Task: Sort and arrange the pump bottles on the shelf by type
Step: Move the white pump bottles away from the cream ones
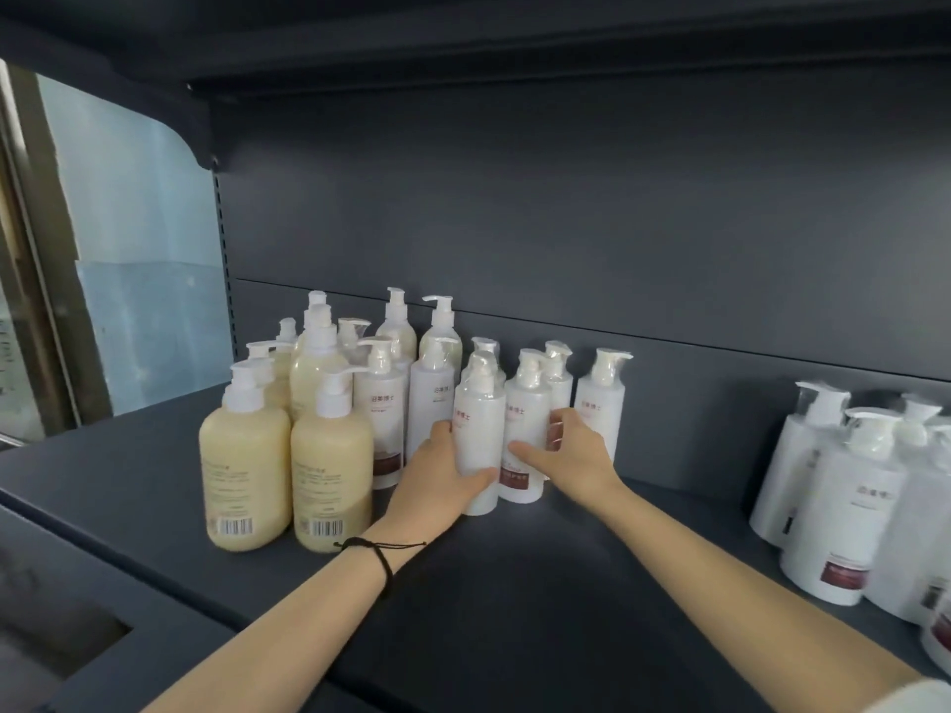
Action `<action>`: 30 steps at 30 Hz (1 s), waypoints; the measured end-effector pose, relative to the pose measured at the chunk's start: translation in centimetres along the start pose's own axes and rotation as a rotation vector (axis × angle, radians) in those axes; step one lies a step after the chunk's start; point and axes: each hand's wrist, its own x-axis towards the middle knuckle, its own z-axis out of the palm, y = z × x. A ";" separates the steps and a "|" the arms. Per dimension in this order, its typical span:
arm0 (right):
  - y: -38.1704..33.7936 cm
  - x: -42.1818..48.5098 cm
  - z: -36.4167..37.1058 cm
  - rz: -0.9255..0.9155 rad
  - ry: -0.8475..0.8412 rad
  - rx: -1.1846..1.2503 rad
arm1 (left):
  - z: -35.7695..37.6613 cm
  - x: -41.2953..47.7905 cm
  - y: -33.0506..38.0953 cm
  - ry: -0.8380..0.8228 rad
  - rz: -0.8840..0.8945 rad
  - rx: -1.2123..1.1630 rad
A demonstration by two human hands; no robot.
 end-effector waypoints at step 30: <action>5.6 -22.4 -20.6 0.231 0.362 -0.171 | 10.1 -12.9 15.1 -0.314 0.104 -0.206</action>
